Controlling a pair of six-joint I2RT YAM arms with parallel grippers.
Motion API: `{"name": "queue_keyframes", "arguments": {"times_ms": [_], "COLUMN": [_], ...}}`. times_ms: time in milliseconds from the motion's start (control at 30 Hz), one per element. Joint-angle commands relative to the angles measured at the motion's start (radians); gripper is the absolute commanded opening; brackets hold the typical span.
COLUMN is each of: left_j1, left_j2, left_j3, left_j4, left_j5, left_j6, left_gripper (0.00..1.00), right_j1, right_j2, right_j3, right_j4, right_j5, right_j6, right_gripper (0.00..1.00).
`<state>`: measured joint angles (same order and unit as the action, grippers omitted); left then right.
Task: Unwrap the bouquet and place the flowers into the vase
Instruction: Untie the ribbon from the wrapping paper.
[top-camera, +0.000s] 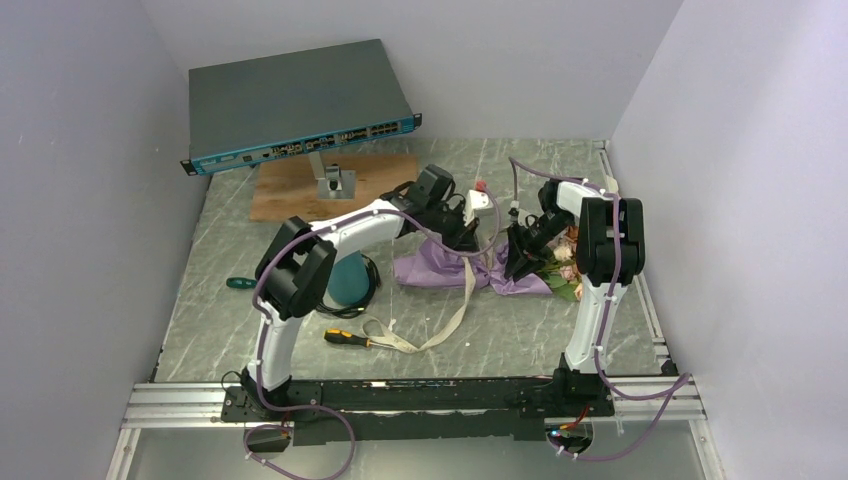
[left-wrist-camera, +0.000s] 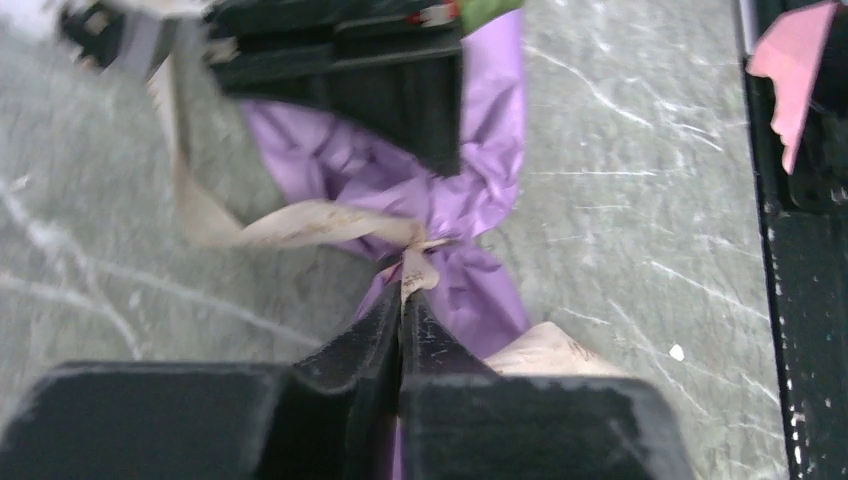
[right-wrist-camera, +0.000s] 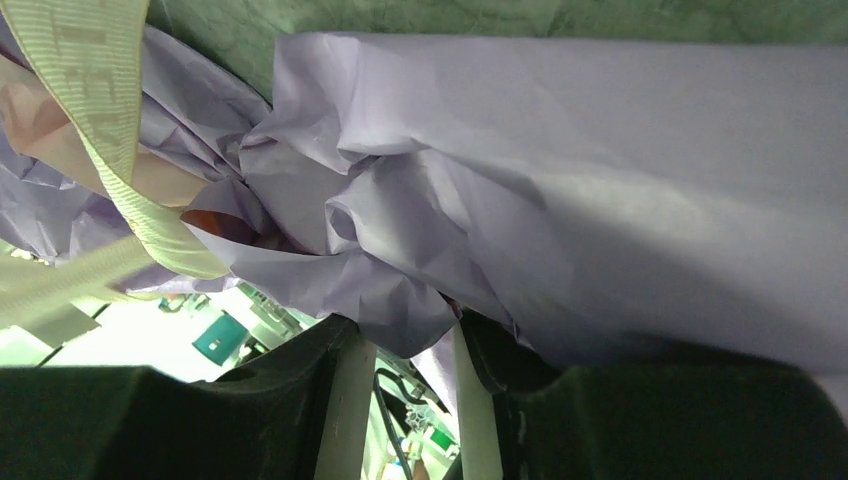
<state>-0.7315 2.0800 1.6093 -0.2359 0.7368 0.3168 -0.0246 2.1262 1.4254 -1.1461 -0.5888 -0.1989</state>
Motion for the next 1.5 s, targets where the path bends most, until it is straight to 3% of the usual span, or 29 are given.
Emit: {"name": "queue_keyframes", "arguments": {"times_ms": [0, 67, 133, 367, 600, 700, 900, 1267, 1367, 1467], "left_j1": [-0.028, -0.005, 0.014, 0.025, 0.043, 0.041, 0.039, 0.021, 0.015, 0.017], "left_j2": [-0.079, -0.073, -0.048, 0.085, 0.124, 0.123, 0.166, 0.258, 0.255, 0.248], "left_j3": [0.000, 0.015, 0.059, 0.197, 0.157, 0.111, 0.084, 0.163, 0.212, 0.238], "left_j4": [0.034, 0.078, 0.116, 0.070, 0.115, 0.159, 0.191, 0.226, 0.265, 0.328], "left_j5": [0.118, 0.106, 0.070, -0.122, -0.180, -0.179, -0.163, -0.109, -0.048, 0.043], "left_j6": [0.052, -0.033, -0.133, -0.392, -0.613, -0.749, -0.914, -0.992, -0.935, -0.935], "left_gripper": [0.25, 0.53, 0.63, 0.70, 0.75, 0.86, 0.83, 0.77, 0.68, 0.36], "right_j1": [0.002, 0.002, 0.002, 0.002, 0.002, 0.002, 0.002, 0.002, 0.002, 0.002], "right_j2": [0.053, 0.051, 0.051, 0.057, 0.058, 0.057, 0.056, 0.070, 0.073, 0.083], "right_j3": [-0.031, -0.032, -0.034, -0.031, -0.025, -0.020, -0.026, -0.015, -0.022, -0.022], "right_j4": [0.147, 0.149, 0.150, 0.152, 0.154, 0.156, 0.164, 0.169, 0.180, 0.187], "right_j5": [0.190, 0.189, 0.186, 0.183, 0.176, 0.177, 0.182, 0.195, 0.198, 0.199], "right_j6": [-0.039, -0.037, -0.033, -0.025, -0.012, -0.005, 0.001, 0.018, 0.023, 0.030], "right_gripper": [0.35, 0.35, 0.34, 0.33, 0.32, 0.30, 0.29, 0.26, 0.25, 0.24]}}
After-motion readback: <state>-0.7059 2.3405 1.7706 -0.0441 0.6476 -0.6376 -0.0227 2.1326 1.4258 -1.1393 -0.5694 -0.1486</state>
